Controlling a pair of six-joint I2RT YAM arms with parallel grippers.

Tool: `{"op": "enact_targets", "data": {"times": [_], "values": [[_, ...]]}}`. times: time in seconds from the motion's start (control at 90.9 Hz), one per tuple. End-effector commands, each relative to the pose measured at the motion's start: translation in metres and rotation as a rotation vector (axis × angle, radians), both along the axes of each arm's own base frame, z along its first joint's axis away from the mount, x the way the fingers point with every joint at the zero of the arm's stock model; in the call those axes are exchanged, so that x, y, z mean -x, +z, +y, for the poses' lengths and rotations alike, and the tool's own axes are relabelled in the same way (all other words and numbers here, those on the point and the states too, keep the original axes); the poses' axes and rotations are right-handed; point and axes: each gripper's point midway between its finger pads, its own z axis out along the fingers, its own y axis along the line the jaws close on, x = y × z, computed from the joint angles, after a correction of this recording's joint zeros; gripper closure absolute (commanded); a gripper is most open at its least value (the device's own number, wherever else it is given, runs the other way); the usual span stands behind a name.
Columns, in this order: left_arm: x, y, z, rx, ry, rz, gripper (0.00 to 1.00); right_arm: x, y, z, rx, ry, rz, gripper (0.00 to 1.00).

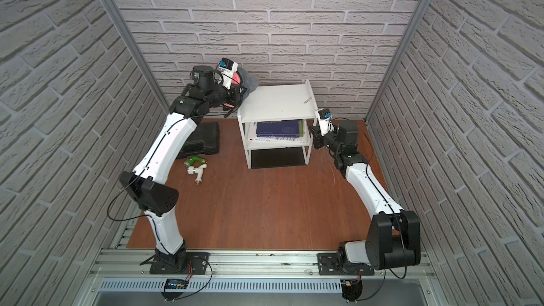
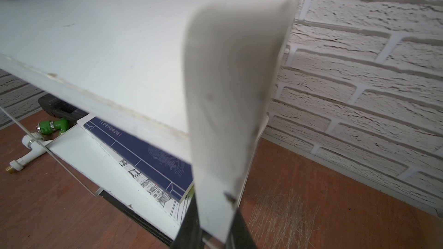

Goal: Wipe the bookshelf clean with a cloth
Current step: Wipe the dust from the shelf.

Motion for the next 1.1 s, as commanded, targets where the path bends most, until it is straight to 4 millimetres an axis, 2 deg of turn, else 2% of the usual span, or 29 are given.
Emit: {"op": "enact_targets", "data": {"times": [0.0, 0.066, 0.11, 0.165, 0.231, 0.264, 0.297, 0.319, 0.374, 0.451, 0.605, 0.726, 0.803, 0.891, 0.99, 1.045, 1.089], "values": [[-0.049, -0.053, 0.039, -0.125, 0.195, 0.084, 1.0, 0.007, -0.031, -0.008, 0.014, -0.053, 0.107, 0.97], [-0.059, -0.059, 0.038, -0.127, 0.188, 0.112, 1.0, 0.008, -0.03, -0.006, 0.01, -0.047, 0.106, 0.97], [-0.055, -0.055, 0.034, -0.124, 0.168, 0.12, 1.0, 0.01, -0.028, -0.005, 0.009, -0.043, 0.104, 0.97], [-0.041, -0.047, 0.033, -0.132, 0.164, 0.136, 1.0, 0.011, -0.028, -0.004, 0.008, -0.041, 0.104, 0.97], [-0.02, -0.028, 0.038, -0.125, 0.196, 0.111, 1.0, 0.012, -0.026, -0.003, 0.004, -0.041, 0.1, 0.97], [-0.009, -0.015, 0.043, -0.091, 0.225, 0.072, 1.0, 0.012, -0.025, -0.003, -0.001, -0.042, 0.096, 0.97], [-0.006, -0.021, 0.051, -0.056, 0.26, 0.058, 1.0, 0.013, -0.025, -0.002, -0.003, -0.041, 0.093, 0.97], [0.005, -0.012, 0.06, -0.021, 0.283, 0.034, 1.0, 0.013, -0.023, -0.003, -0.005, -0.042, 0.089, 0.97], [0.016, -0.024, 0.077, 0.045, 0.305, 0.076, 1.0, 0.014, -0.022, -0.003, -0.009, -0.046, 0.082, 0.97], [0.02, -0.037, 0.083, 0.101, 0.264, 0.134, 1.0, 0.014, -0.02, -0.002, -0.011, -0.045, 0.075, 0.97], [0.015, -0.043, 0.044, 0.149, 0.077, 0.163, 1.0, 0.012, -0.017, -0.001, -0.015, -0.046, 0.073, 0.97], [0.012, -0.045, 0.028, 0.122, 0.047, 0.189, 1.0, 0.012, -0.014, 0.001, -0.026, -0.041, 0.069, 0.97], [0.026, -0.044, 0.013, 0.125, -0.01, 0.178, 1.0, 0.013, -0.012, 0.003, -0.027, -0.038, 0.064, 0.97], [0.058, -0.04, -0.003, 0.128, -0.059, 0.13, 1.0, 0.014, -0.015, 0.003, -0.024, -0.036, 0.068, 0.97], [0.081, -0.047, -0.009, 0.136, -0.075, 0.125, 1.0, 0.015, -0.018, 0.005, -0.02, -0.029, 0.077, 0.97], [0.076, -0.052, -0.006, 0.116, -0.061, 0.128, 1.0, 0.015, -0.018, 0.006, -0.022, -0.021, 0.077, 0.97], [0.063, -0.058, -0.001, 0.103, -0.041, 0.138, 1.0, 0.015, -0.018, 0.007, -0.024, -0.016, 0.079, 0.97]]}}
